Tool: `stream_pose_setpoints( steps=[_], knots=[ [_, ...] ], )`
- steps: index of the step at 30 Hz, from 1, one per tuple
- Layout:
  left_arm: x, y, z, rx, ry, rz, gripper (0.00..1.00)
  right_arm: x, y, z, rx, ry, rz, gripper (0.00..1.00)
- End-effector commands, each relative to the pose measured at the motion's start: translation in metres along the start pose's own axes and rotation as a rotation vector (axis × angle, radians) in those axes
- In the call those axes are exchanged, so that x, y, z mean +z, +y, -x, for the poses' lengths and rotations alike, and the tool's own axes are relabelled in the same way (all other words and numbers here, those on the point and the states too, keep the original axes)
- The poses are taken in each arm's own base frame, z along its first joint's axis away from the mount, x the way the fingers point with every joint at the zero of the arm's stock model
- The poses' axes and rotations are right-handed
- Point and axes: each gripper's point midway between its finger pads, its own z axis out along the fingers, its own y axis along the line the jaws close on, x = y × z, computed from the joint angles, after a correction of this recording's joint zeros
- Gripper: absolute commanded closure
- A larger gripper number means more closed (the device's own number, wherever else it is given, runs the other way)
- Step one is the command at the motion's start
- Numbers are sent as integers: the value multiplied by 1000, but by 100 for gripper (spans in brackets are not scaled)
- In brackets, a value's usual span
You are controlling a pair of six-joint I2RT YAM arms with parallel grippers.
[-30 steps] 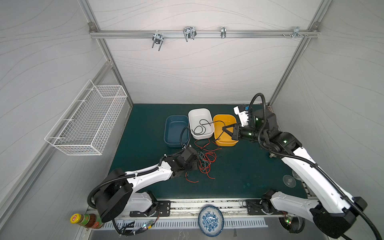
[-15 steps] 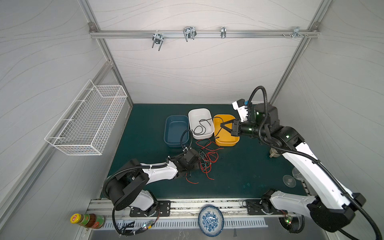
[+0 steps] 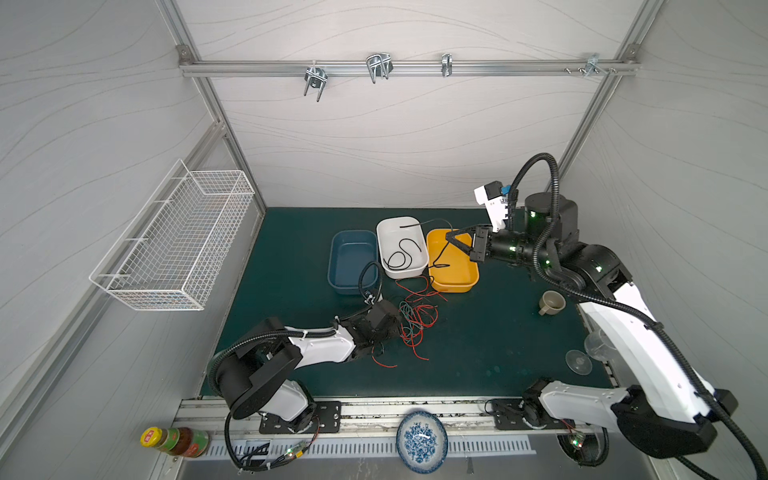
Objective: Untangle the cables
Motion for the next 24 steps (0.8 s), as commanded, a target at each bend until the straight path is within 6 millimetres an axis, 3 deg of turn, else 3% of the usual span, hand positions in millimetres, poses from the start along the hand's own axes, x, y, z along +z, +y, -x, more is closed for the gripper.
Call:
stream_pose_setpoints(
  steps=[1,14,19,24],
  knots=[
    [9,52,-35,1,108,165,48,-8,6,6,-27,-6,-9,100],
    [3,45,-26,26,86,168,48,-37,33,47,-113,-108,-11,100],
    [-15,26,-2,76,37,140,46,-29,29,51,-113,-101,-18,100],
    [-47,-2,33,109,-11,57,44,-20,22,53,-102,-85,-25,100]
  ],
)
